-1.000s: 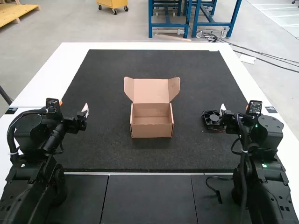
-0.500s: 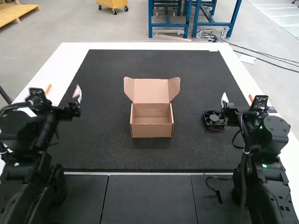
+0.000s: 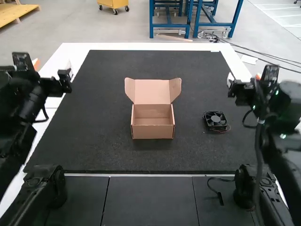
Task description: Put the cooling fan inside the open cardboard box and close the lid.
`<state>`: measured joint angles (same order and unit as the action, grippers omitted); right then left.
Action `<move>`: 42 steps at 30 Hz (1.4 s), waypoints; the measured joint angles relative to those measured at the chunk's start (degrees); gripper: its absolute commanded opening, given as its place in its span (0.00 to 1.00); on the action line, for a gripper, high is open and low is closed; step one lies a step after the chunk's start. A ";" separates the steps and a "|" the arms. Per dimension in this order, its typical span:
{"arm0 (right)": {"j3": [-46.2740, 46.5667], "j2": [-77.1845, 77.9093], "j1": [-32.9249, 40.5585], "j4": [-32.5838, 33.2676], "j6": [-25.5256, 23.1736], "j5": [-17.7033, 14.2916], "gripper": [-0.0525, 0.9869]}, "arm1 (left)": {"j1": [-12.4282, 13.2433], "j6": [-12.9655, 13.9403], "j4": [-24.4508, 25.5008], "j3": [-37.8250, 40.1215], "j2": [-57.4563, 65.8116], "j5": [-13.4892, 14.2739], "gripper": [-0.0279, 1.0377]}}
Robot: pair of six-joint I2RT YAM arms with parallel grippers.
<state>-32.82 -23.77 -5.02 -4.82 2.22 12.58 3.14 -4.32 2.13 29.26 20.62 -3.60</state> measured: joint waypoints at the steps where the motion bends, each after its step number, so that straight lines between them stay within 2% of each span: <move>1: -2.49 -1.42 0.02 2.71 0.04 0.17 0.93 | 0.00 0.09 2.56 2.08 1.64 0.17 0.94; 6: -14.19 -8.66 0.00 18.47 -0.70 0.63 0.93 | 0.00 0.48 11.61 8.39 9.73 1.03 0.94; 11: -22.21 -13.07 0.00 28.04 -4.02 0.66 0.93 | -0.07 0.70 17.11 10.64 13.60 1.42 0.94; 14: -23.37 -14.05 -0.15 31.93 -5.40 0.28 0.93 | -0.68 0.85 17.77 11.63 15.39 -1.03 0.93; 17: -23.50 -15.65 -0.83 36.79 -5.66 -1.64 0.93 | -2.23 0.87 17.79 12.41 16.04 -3.67 0.92; 22: -25.31 -21.00 -1.27 43.21 -4.42 -4.46 0.93 | -7.54 0.87 18.29 15.26 17.49 -6.36 0.93; 28: -30.05 -29.07 -1.27 47.60 -2.36 -5.38 0.93 | -15.52 0.76 25.40 21.31 22.36 -7.02 0.93; 38: -31.71 -35.91 -1.27 47.95 0.68 -6.29 0.93 | -25.57 -4.74 28.76 21.51 23.47 -7.15 0.93; 42: -31.76 -38.93 -1.27 48.96 1.16 -7.26 0.93 | -29.99 -5.66 30.64 21.51 23.47 -7.13 0.93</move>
<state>-64.58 -62.70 -6.28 44.14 3.38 5.32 -26.85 -9.98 32.77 50.76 44.10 -10.72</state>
